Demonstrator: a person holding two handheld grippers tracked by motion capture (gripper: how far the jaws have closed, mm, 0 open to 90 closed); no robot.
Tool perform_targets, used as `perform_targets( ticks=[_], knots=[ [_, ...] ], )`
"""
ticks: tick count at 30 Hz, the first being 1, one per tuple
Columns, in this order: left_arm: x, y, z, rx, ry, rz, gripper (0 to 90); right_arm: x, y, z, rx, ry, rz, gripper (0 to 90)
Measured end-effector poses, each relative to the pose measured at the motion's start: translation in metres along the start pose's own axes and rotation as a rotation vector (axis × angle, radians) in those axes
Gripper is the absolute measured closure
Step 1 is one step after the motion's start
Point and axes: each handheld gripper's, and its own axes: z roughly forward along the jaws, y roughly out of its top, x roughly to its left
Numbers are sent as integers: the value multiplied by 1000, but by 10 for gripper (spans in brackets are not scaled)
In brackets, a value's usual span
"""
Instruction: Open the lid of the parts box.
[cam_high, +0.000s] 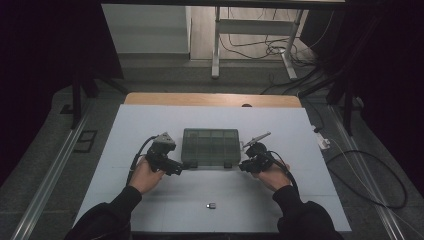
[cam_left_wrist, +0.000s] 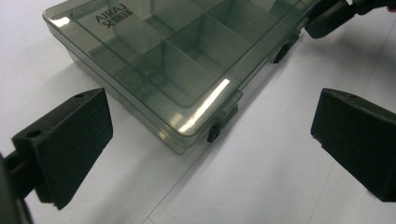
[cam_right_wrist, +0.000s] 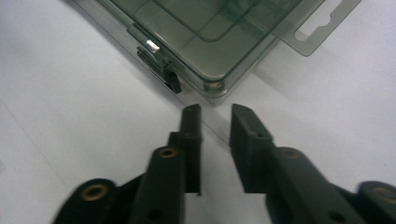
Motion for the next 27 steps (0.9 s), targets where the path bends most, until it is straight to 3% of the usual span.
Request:
perform_targets(
  ticks=[6,11,27],
  knots=[
    [0,-1,2,19,11,3,0,-3,-1,4,10,5,-2,885],
    [-1,-1,2,58,47,25,0,-1,-2,9,12,-15,-22,885],
    [2,-2,2,69,40,-1,0,-2,-2,1,-40,6,1,886]
  ],
)
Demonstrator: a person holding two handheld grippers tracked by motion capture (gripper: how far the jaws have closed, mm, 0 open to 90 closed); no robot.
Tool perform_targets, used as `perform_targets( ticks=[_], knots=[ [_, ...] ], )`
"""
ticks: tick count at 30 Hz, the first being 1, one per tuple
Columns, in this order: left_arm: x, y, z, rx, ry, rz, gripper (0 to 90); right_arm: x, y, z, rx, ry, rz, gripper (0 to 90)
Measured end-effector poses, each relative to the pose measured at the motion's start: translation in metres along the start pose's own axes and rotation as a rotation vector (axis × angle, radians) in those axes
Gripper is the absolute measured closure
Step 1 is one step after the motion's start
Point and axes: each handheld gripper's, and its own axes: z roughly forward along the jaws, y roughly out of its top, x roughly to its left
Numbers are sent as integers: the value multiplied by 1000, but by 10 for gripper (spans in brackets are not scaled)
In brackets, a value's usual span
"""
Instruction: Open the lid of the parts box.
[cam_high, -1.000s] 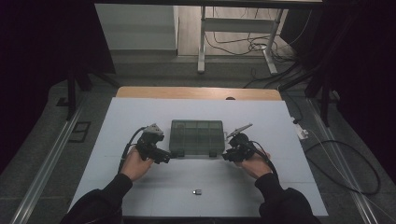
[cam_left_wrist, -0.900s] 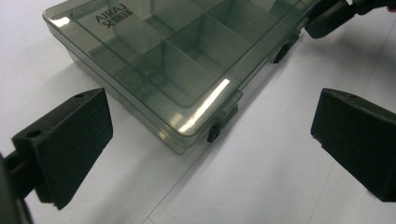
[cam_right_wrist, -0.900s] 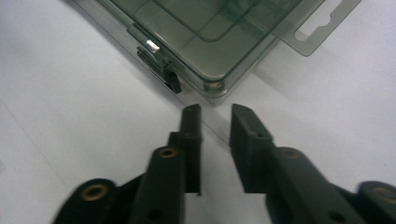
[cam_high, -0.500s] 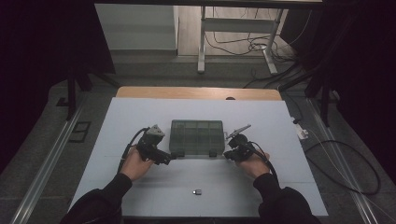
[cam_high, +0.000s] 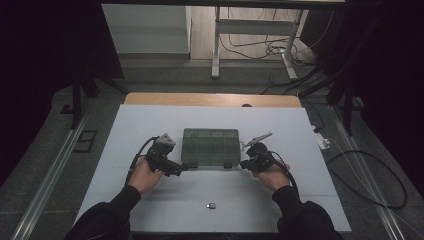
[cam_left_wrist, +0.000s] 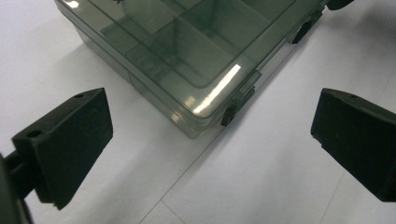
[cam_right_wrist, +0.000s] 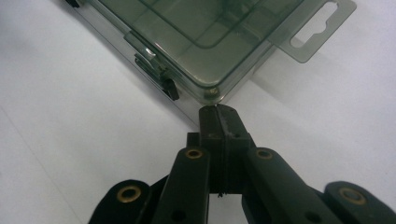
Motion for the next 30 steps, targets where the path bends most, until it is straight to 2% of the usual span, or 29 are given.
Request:
perform_targets(
  ticks=[6,12,17,26,30],
  knots=[
    [1,-1,-1,-7,-4,0,0,1,0,-3,-11,4,0,886],
    [1,-1,-3,-17,4,9,0,2,-1,-10,-24,-16,-6,886],
    [1,0,-3,-8,9,4,0,3,0,-11,-44,-4,-9,886],
    [-1,1,-4,-20,-9,13,0,4,0,-14,-60,-8,-7,886],
    [-1,2,-5,-27,-9,5,0,6,0,-19,-102,-13,-11,886]
  ],
)
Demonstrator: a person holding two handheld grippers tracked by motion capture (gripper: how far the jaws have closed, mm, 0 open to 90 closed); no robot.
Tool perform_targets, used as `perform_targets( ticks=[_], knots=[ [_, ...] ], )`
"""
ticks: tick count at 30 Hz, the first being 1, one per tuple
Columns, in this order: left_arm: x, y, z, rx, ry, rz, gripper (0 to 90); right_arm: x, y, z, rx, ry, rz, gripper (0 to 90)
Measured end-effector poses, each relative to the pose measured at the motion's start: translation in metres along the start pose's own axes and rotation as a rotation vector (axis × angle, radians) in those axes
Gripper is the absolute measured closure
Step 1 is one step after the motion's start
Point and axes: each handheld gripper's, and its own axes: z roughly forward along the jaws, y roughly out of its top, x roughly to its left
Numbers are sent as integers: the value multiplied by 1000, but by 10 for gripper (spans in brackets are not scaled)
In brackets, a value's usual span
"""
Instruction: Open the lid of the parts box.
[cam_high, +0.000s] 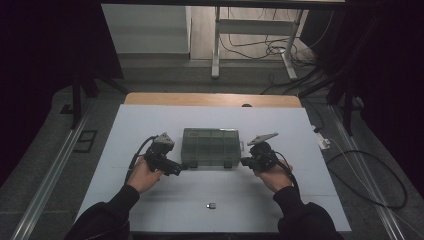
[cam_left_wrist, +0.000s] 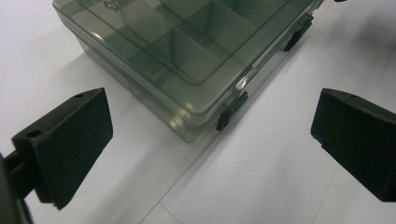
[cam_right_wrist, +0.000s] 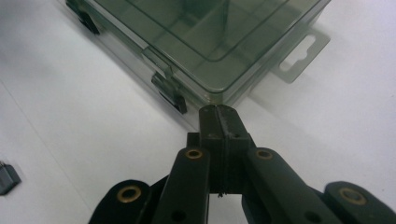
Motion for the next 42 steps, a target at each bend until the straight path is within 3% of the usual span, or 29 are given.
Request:
perform_targets(
  ticks=[8,21,31,42],
  knots=[
    [0,2,-2,-7,-5,0,0,2,2,-6,-39,-13,-3,887],
    [-1,4,-4,-7,8,-34,0,2,9,-15,-119,-24,8,886],
    [-2,6,-5,-13,-35,-27,1,1,12,-14,-143,-17,24,886],
    [-2,7,-5,-23,-23,-35,0,-3,17,-14,-160,1,49,886]
  ],
)
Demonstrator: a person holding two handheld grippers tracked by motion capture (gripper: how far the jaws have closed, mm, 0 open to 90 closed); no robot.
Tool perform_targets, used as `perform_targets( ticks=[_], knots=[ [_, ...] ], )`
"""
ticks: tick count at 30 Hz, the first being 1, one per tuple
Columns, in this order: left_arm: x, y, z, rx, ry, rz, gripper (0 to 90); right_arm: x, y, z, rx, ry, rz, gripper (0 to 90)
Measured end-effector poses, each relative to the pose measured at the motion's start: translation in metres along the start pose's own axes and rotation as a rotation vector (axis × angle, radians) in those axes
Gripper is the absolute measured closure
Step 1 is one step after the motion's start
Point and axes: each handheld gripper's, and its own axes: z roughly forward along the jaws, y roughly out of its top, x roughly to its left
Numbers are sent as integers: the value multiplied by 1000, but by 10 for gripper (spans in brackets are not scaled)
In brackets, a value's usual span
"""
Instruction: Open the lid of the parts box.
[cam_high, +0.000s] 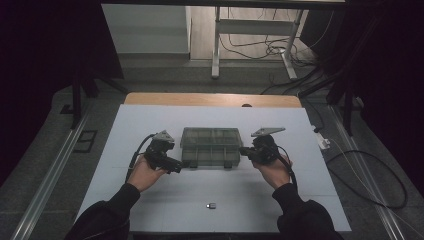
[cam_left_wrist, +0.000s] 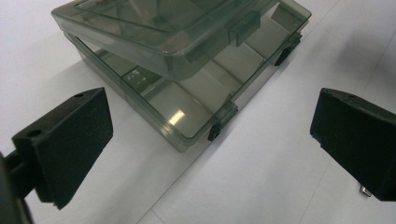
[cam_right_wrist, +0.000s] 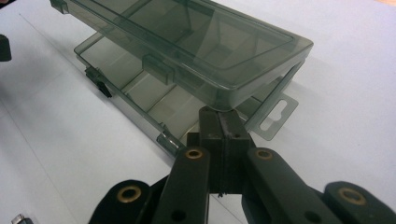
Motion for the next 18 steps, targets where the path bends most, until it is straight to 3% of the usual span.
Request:
perform_targets(
  ticks=[18],
  knots=[
    [-6,4,10,11,-8,18,0,-5,21,1,-50,1,6,887]
  ],
)
